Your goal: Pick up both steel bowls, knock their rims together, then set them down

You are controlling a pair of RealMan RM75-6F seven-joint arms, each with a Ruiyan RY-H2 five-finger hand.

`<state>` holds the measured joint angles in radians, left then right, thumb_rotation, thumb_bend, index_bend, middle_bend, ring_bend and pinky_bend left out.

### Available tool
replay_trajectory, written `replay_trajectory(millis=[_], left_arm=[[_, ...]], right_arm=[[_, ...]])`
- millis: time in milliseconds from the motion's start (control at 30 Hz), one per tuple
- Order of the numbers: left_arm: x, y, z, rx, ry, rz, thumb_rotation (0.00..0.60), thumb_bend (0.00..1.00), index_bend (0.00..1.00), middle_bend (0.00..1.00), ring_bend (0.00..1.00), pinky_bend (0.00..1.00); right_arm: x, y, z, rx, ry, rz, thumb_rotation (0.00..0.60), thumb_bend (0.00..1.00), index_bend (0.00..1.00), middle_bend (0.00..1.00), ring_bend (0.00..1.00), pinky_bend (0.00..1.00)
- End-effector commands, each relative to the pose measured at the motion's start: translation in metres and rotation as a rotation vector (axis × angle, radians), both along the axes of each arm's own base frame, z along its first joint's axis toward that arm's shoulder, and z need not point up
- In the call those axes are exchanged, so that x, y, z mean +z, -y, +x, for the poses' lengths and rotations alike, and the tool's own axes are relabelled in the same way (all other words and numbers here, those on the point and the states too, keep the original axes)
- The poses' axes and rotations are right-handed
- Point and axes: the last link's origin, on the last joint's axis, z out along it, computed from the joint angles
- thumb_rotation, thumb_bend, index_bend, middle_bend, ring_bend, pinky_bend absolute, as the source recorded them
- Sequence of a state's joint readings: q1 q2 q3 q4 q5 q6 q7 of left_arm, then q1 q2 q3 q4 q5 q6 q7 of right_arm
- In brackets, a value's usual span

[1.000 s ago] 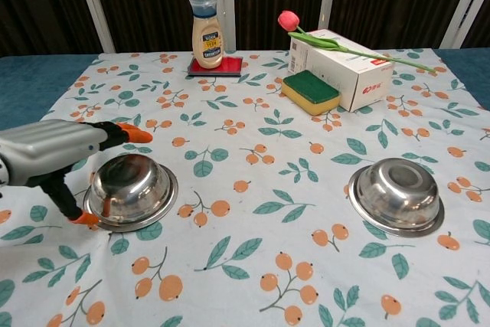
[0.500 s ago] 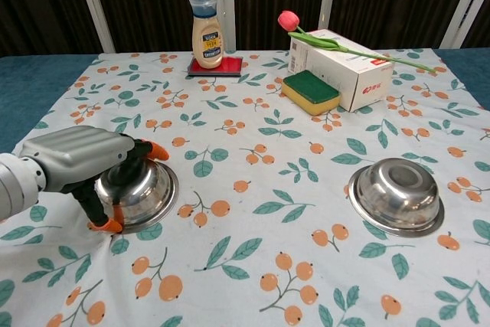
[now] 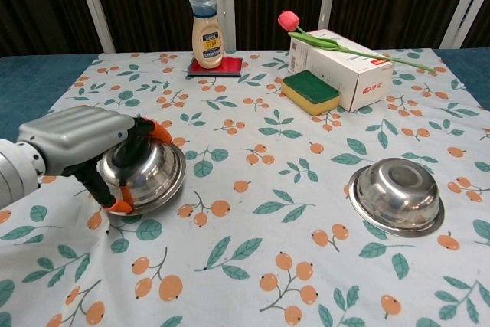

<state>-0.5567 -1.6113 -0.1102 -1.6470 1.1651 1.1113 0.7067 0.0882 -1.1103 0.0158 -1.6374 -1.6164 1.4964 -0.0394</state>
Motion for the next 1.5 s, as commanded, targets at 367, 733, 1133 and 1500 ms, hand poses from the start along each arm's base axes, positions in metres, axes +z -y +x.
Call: replay_trajectory(millis=[367, 733, 1133, 1500], left_arm=[[0.095, -0.005, -0.008, -0.038, 0.439, 0.065, 0.600, 0.45, 0.51, 0.64, 0.54, 0.76], [0.116, -0.010, -0.032, -0.030, 0.451, 0.067, 0.600, 0.44, 0.51, 0.64, 0.54, 0.76], [0.117, -0.008, -0.033, -0.047, 0.440, 0.069, 0.600, 0.44, 0.50, 0.64, 0.54, 0.76], [0.113, -0.009, -0.034, -0.035, 0.422, 0.061, 0.600, 0.44, 0.50, 0.64, 0.54, 0.76]], right_arm=[[-0.053, 0.023, 0.026, 0.094, -0.021, 0.245, 0.600, 0.35, 0.00, 0.00, 0.00, 0.00], [-0.105, 0.048, 0.067, 0.147, -0.054, 0.395, 0.600, 0.34, 0.00, 0.00, 0.00, 0.00], [-0.131, 0.077, 0.075, 0.104, -0.083, 0.423, 0.600, 0.33, 0.00, 0.00, 0.00, 0.00], [-0.146, 0.090, 0.072, 0.070, -0.151, 0.451, 0.600, 0.33, 0.00, 0.00, 0.00, 0.00]])
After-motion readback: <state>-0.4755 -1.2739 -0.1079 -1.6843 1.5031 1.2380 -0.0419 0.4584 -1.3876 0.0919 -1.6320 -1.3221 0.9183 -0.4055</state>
